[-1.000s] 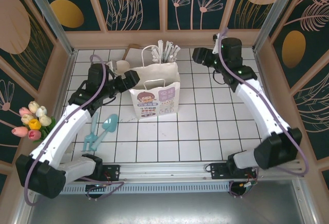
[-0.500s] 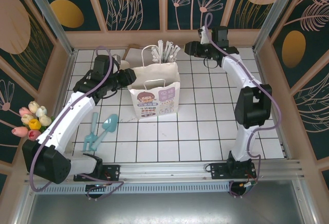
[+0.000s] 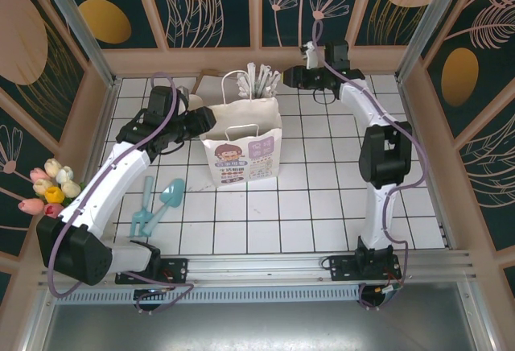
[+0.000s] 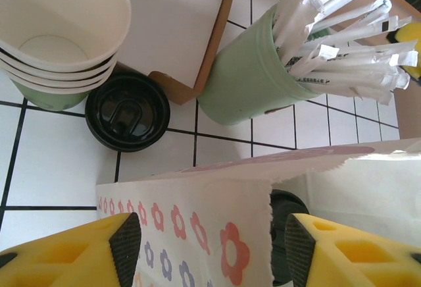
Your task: Pack the takeout coffee
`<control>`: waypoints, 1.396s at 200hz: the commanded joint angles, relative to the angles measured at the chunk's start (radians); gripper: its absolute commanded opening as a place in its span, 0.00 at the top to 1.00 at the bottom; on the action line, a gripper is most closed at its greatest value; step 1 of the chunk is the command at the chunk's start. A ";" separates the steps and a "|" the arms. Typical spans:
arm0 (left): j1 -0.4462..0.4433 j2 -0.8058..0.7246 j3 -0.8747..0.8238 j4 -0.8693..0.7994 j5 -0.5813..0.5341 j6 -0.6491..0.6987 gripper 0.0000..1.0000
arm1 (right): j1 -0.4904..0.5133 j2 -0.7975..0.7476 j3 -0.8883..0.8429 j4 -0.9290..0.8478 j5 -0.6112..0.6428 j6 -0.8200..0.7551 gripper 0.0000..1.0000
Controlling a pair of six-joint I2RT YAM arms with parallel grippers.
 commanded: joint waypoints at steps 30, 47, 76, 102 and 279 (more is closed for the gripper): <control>0.008 -0.061 -0.028 0.048 0.004 -0.007 0.26 | 0.008 0.063 0.084 -0.005 -0.049 -0.046 0.68; 0.007 -0.068 -0.034 0.055 0.004 -0.007 0.19 | 0.011 0.076 0.098 0.001 -0.064 -0.044 0.71; 0.008 -0.063 -0.036 0.062 0.009 -0.006 0.12 | 0.021 0.094 0.123 0.003 -0.108 -0.055 0.70; 0.008 -0.075 -0.044 0.058 0.000 -0.013 0.07 | 0.029 0.094 0.122 -0.005 -0.087 -0.060 0.73; 0.008 -0.170 -0.075 0.097 -0.235 -0.081 0.02 | 0.032 -0.398 -0.172 -0.093 0.167 -0.210 1.00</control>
